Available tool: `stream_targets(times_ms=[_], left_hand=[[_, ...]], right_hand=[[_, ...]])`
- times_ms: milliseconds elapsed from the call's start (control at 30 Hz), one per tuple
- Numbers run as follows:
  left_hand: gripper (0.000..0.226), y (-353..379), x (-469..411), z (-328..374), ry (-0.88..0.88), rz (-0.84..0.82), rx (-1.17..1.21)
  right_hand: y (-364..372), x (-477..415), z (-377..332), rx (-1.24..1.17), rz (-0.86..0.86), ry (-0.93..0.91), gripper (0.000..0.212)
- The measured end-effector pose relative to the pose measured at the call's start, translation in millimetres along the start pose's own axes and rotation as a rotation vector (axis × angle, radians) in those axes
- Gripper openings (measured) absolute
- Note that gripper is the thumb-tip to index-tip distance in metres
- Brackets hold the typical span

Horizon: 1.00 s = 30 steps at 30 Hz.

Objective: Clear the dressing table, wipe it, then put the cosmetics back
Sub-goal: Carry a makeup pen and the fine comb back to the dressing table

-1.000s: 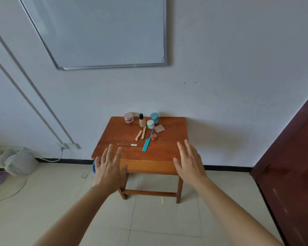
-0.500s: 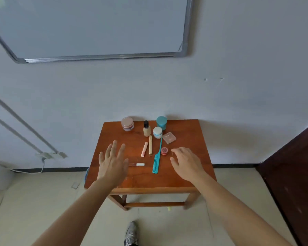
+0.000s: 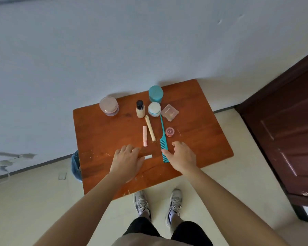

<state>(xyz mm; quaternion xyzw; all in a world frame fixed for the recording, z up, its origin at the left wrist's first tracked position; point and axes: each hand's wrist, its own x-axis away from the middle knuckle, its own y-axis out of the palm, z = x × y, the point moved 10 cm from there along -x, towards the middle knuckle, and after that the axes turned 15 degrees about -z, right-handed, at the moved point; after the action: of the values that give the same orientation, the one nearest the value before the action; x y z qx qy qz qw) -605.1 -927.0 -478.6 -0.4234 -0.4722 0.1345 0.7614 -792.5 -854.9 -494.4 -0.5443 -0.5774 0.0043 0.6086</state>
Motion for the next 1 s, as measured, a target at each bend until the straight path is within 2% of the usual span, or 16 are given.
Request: stream_targets(times_ms=[100,200,300,433,533,667,733,800,900,1000], left_hand=[[0.046,22,-9,7,0.032,-0.061,-0.046],[0.037,30,-12,8,0.048,-0.07,-0.059],[0.037,25,-11,4,0.05,-0.062,-0.015],[0.037,-7,2,6,0.03,0.042,-0.004],[0.037,-50,10,16,0.02,0.154,0.011],[0.04,-130,18,47,0.028,0.328,0.037],[0.04,-171,25,74,0.1,0.439,0.005],[0.036,-210,33,104,0.196,0.527,0.022],[0.022,-259,50,151,0.415,0.693,0.2],[0.019,-278,64,209,0.641,0.739,0.282]], right_hand=[[9,-5,2,-0.036,0.014,0.012,0.054],[19,-13,5,-0.191,-0.049,-0.001,0.043],[19,-17,6,-0.299,-0.092,-0.023,0.041],[8,-9,5,-0.277,-0.12,-0.116,0.037],[-17,6,9,-0.341,-0.125,-0.186,0.043],[-99,33,18,-0.41,0.098,-0.268,0.041],[-142,50,26,-0.49,0.204,-0.295,0.039],[-180,73,37,-0.582,0.29,-0.321,0.037],[-224,120,66,-0.655,0.452,-0.331,0.031],[-242,176,114,-0.732,0.605,-0.303,0.027]])
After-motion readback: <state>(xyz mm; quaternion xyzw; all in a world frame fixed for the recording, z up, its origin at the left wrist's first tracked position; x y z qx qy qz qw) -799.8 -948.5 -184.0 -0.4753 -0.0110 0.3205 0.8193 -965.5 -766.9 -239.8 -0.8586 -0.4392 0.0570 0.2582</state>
